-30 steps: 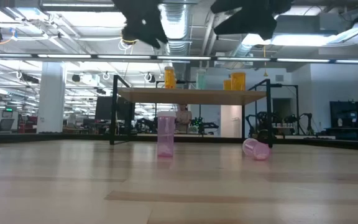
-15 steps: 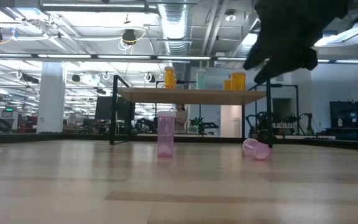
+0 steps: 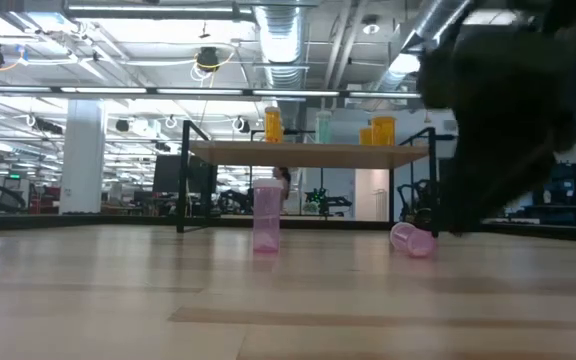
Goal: Pick and place medicine bottles onto shelf by color
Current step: Put the top right small pink pill bottle on the shelf
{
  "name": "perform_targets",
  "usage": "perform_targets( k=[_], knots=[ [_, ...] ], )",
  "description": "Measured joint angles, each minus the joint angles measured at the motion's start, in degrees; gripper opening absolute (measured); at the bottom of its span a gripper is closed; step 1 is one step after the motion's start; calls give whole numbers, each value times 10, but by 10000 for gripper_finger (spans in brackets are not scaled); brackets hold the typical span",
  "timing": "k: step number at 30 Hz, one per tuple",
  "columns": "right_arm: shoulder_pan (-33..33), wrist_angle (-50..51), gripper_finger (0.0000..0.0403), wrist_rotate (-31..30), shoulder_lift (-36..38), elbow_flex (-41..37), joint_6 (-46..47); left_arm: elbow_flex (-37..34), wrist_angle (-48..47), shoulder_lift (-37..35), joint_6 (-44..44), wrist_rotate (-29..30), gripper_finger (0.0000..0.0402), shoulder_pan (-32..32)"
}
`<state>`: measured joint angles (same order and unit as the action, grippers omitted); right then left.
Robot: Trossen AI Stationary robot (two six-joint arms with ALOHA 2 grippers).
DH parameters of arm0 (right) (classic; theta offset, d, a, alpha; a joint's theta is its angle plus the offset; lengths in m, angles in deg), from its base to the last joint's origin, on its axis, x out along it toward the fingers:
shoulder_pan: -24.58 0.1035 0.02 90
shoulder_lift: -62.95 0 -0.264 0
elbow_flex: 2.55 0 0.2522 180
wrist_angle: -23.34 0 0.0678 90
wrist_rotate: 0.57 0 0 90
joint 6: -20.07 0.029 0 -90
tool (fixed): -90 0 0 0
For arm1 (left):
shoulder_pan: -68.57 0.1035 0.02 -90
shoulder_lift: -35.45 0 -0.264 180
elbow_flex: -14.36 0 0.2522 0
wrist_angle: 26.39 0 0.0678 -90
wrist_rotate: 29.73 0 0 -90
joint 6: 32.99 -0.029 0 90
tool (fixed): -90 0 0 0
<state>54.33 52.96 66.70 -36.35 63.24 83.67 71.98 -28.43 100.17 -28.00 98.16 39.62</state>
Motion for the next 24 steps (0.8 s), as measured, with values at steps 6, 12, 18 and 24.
perform_targets(
  k=[6, 12, 18, 24],
  knots=[
    [-20, 3, 260, 15, -20, 3, 54, -1, -4, 0, 3, 2, 203, 0],
    [-43, -6, 260, 7, -18, 3, 87, -1, -7, 1, 5, -7, 203, 0],
    [-70, -16, 260, 4, -19, 3, 97, -1, -8, 1, 7, -8, 203, 0],
    [-91, 2, 260, 4, -20, 3, 100, -1, -8, 1, 8, -8, 203, 0]
  ],
)
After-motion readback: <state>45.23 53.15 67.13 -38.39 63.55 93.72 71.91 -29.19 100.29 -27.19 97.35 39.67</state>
